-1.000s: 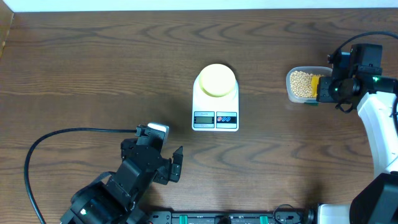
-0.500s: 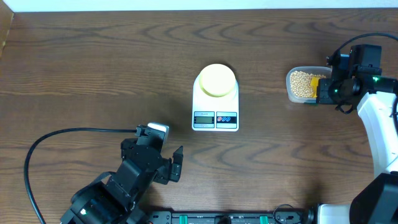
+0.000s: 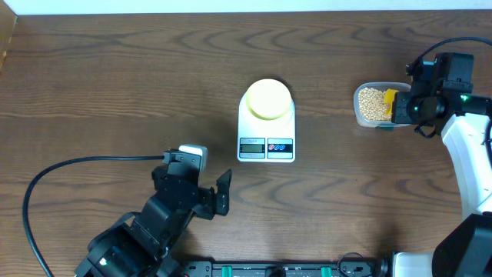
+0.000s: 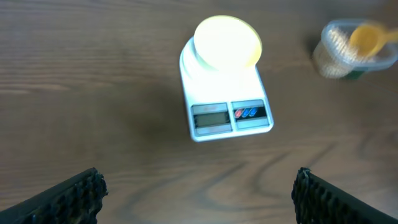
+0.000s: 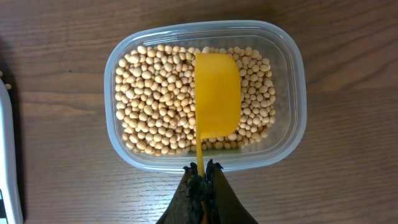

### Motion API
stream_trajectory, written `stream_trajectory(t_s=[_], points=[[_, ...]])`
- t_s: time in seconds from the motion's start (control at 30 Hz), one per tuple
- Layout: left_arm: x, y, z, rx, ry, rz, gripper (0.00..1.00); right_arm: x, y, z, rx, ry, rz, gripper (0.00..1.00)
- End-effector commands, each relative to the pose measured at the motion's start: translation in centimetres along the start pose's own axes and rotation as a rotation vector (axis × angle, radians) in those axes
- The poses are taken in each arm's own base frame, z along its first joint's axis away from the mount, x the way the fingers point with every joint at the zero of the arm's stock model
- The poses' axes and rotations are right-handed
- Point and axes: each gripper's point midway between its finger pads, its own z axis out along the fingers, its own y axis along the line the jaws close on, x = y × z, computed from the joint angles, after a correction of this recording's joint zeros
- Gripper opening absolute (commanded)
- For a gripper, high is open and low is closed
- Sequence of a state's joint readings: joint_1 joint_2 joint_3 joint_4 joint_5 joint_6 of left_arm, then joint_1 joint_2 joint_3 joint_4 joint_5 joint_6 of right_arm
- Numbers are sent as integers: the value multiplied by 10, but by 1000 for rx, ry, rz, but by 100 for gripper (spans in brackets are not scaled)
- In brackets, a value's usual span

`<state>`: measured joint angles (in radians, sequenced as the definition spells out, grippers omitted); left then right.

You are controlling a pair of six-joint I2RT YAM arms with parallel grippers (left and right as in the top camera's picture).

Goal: Scoop item into bowl and weigh 50g on scale

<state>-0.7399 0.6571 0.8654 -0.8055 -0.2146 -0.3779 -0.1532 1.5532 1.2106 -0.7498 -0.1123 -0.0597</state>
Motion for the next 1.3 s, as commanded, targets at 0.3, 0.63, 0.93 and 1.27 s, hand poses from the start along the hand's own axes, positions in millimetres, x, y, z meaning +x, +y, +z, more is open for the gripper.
stream_trajectory(t_s=[0.3,0.63,0.93,1.27], points=[[26,-11,15,23,162,-87,50,13,9,1,-65,51,38,1],[40,-35,108,-37,301,-54,7,14,9,1,-65,56,39,1],[62,-85,159,194,392,108,7,13,9,1,-65,52,38,1],[81,-76,208,137,395,257,7,13,9,1,-65,53,38,1]])
